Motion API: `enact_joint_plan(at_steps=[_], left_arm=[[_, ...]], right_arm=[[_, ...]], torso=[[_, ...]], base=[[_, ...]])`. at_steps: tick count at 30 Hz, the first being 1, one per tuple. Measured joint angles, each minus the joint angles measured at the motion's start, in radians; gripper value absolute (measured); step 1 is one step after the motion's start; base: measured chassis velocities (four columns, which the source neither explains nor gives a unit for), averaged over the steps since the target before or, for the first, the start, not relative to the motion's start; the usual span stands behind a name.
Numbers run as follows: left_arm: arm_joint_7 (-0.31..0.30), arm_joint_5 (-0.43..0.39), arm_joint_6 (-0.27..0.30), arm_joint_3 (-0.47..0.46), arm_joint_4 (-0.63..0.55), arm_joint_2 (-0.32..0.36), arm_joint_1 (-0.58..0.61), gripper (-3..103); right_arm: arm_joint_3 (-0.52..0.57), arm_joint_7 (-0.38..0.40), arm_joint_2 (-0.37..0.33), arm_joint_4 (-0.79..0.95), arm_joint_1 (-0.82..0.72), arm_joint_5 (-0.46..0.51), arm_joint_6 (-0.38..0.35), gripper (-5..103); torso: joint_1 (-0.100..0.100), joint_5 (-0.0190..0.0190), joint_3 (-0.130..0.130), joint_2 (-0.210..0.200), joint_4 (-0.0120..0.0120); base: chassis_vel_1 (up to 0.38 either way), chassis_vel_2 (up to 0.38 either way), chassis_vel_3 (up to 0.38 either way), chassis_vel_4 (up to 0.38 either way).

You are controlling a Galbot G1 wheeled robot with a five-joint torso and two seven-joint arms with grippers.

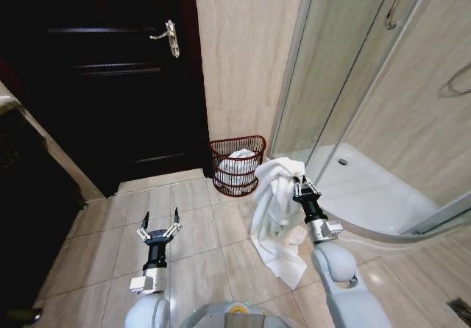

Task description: Discard the used towel into the hamper.

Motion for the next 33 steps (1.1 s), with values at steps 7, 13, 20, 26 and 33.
enact_joint_plan(at_steps=[7,13,20,26,33], left_arm=[[0.000,0.001,0.000,0.001,-0.001,0.000,0.002,100],[0.000,0.002,0.002,0.002,-0.001,-0.001,0.001,100],[0.000,0.003,0.003,0.003,-0.002,-0.001,0.001,100],[-0.008,0.004,0.016,0.004,-0.005,-0.006,-0.003,100],[0.003,-0.019,0.103,-0.009,-0.047,0.026,-0.001,100]], right_arm=[[0.000,0.000,-0.003,0.000,0.008,0.001,-0.003,11],[0.000,0.000,-0.004,0.000,0.010,0.001,-0.004,11],[-0.003,-0.001,0.001,0.001,0.002,0.003,-0.004,11],[-0.004,0.000,0.001,0.006,0.005,0.011,-0.009,11],[-0.004,0.009,0.002,0.019,0.002,0.014,-0.018,11]], torso=[[0.000,0.0000,0.000,0.000,0.0000],[0.000,-0.0001,0.000,0.000,-0.0001],[0.000,0.0000,0.000,0.000,-0.0001],[0.000,0.0001,0.000,0.000,0.0000],[0.000,-0.0001,0.000,0.000,-0.0001]], base=[[-0.073,0.074,0.086,-0.079],[-0.120,0.122,0.115,-0.106],[-0.129,0.129,0.128,-0.120],[-0.037,0.031,0.029,-0.032],[0.000,0.000,0.000,0.000]])
